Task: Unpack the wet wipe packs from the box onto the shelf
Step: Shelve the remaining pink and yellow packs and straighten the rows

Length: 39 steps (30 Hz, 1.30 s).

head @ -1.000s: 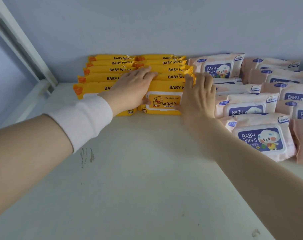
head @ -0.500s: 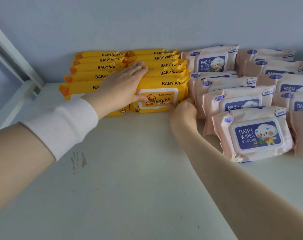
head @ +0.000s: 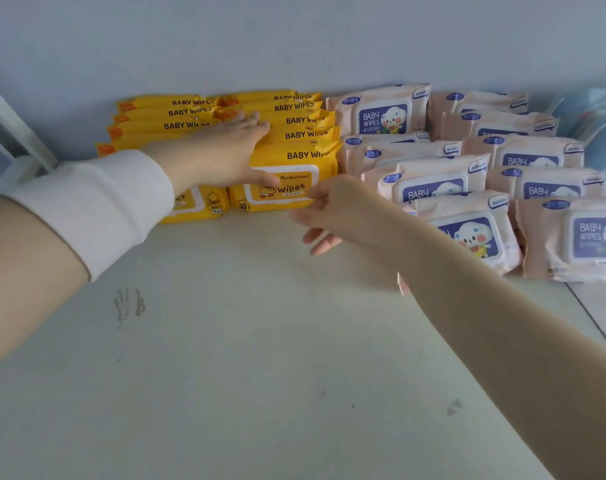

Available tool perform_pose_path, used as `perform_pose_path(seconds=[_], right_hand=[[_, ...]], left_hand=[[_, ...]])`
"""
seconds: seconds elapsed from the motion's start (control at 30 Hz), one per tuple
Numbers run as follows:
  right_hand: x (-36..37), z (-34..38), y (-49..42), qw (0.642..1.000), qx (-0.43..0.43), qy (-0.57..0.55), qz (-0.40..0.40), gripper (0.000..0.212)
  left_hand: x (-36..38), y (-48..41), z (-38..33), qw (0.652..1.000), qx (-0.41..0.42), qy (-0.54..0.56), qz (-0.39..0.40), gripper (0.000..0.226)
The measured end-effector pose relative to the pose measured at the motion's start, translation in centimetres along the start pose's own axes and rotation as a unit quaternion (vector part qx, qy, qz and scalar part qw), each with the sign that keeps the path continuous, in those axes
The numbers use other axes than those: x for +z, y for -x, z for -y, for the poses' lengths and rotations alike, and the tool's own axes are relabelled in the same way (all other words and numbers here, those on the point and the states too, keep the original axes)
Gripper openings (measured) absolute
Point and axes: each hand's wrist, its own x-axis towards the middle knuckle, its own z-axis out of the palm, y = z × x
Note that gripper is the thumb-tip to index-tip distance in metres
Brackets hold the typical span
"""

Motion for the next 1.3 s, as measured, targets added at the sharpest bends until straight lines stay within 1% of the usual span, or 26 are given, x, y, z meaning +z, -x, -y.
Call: perform_pose_path(seconds=[0.03, 0.07, 0.1, 0.13, 0.17, 0.2, 0.23, 0.3, 0.37, 0.43, 0.5, 0.57, 0.67, 0.7, 0.77, 0.8, 0.87, 0.93, 0.97, 1.0, 1.03, 1.1, 1.13, 1.17, 1.23, 1.3], right_hand=[[-1.4, -0.4, 1.8, 0.993, -0.106, 0.043, -0.023, 0.038], [-3.1, -1.0, 3.5, 0.963, -0.224, 0.128, -0.081, 0.040], [-5.0, -2.0, 4.9, 0.912, -0.304, 0.235, -0.139, 0.044], [-7.2, -3.2, 5.7, 0.869, -0.324, 0.333, -0.170, 0.051], [-9.3, -4.6, 6.0, 0.847, -0.301, 0.402, -0.172, 0.062], [-11.1, -5.9, 5.9, 0.844, -0.249, 0.449, -0.155, 0.074], [-12.4, -7.1, 5.6, 0.841, -0.197, 0.488, -0.127, 0.085], [-13.6, -8.6, 4.9, 0.822, -0.161, 0.539, -0.088, 0.100], [-14.0, -9.3, 4.3, 0.810, -0.172, 0.555, -0.079, 0.107], [-14.2, -9.4, 3.8, 0.800, -0.187, 0.566, -0.076, 0.108], [-14.3, -9.4, 3.5, 0.790, -0.201, 0.573, -0.079, 0.103], [-14.2, -9.3, 3.5, 0.788, -0.229, 0.565, -0.084, 0.093], [-14.2, -9.4, 3.2, 0.769, -0.313, 0.541, -0.136, 0.076], [-14.1, -9.5, 3.0, 0.767, -0.326, 0.532, -0.153, 0.072], [-14.0, -9.8, 2.4, 0.753, -0.351, 0.526, -0.181, 0.073], [-13.9, -10.0, 1.9, 0.748, -0.359, 0.524, -0.192, 0.078], [-13.6, -9.8, 1.8, 0.758, -0.352, 0.509, -0.207, 0.100], [-13.5, -9.1, 2.0, 0.785, -0.294, 0.510, -0.190, 0.124], [-13.4, -8.9, 1.9, 0.799, -0.264, 0.512, -0.174, 0.129], [-13.3, -9.0, 1.7, 0.801, -0.252, 0.513, -0.176, 0.127], [-13.3, -9.1, 1.6, 0.795, -0.249, 0.523, -0.180, 0.122], [-13.0, -9.6, 1.5, 0.779, -0.260, 0.531, -0.209, 0.108], [-12.9, -9.9, 1.4, 0.772, -0.263, 0.534, -0.221, 0.101], [-12.8, -10.0, 1.4, 0.768, -0.260, 0.541, -0.224, 0.096], [-12.7, -10.1, 1.4, 0.759, -0.263, 0.548, -0.233, 0.092], [-12.9, -10.2, 1.3, 0.760, -0.267, 0.542, -0.237, 0.093]], left_hand=[[-0.5, 0.3, -1.1, 0.999, 0.010, 0.034, -0.019, 0.086], [-0.8, 0.6, -2.5, 0.996, 0.026, 0.069, -0.049, 0.078], [-1.0, 0.8, -4.1, 0.990, 0.046, 0.102, -0.085, 0.069], [-1.1, 1.1, -5.9, 0.983, 0.065, 0.126, -0.117, 0.060], [-0.9, 1.0, -7.7, 0.977, 0.081, 0.142, -0.138, 0.053], [-0.7, 0.8, -9.4, 0.973, 0.093, 0.150, -0.145, 0.048], [-0.5, 0.3, -11.0, 0.974, 0.098, 0.150, -0.141, 0.046], [0.2, -1.1, -13.5, 0.979, 0.085, 0.145, -0.118, 0.045], [0.9, -2.5, -14.9, 0.984, 0.064, 0.143, -0.087, 0.043], [1.4, -3.6, -15.6, 0.986, 0.041, 0.150, -0.067, 0.038], [1.6, -3.9, -16.0, 0.979, 0.020, 0.197, -0.043, 0.035], [1.3, -3.9, -16.1, 0.973, 0.008, 0.230, -0.029, 0.033], [0.4, -3.9, -16.0, 0.970, 0.010, 0.241, -0.006, 0.022], [0.2, -4.0, -15.9, 0.968, 0.009, 0.252, 0.003, 0.018], [-0.3, -4.3, -15.4, 0.957, 0.003, 0.287, 0.030, 0.009], [-0.6, -4.3, -15.3, 0.954, 0.008, 0.296, 0.045, 0.010], [-1.3, -4.4, -15.1, 0.956, 0.019, 0.281, 0.083, 0.011], [-2.1, -4.5, -14.9, 0.960, 0.027, 0.251, 0.121, 0.014], [-2.5, -4.5, -14.9, 0.960, 0.026, 0.247, 0.131, 0.017], [-2.8, -4.7, -14.8, 0.957, 0.022, 0.260, 0.128, 0.020], [-3.0, -5.0, -14.7, 0.954, 0.019, 0.281, 0.103, 0.023], [-2.7, -6.2, -14.4, 0.957, 0.016, 0.288, 0.014, 0.032], [-2.7, -6.7, -14.5, 0.964, 0.010, 0.264, -0.005, 0.038], [-2.3, -7.3, -14.6, 0.972, 0.003, 0.233, 0.003, 0.042], [-1.5, -8.2, -14.8, 0.980, -0.001, 0.189, 0.055, 0.045], [-1.1, -8.6, -14.9, 0.980, 0.011, 0.186, 0.064, 0.041]])
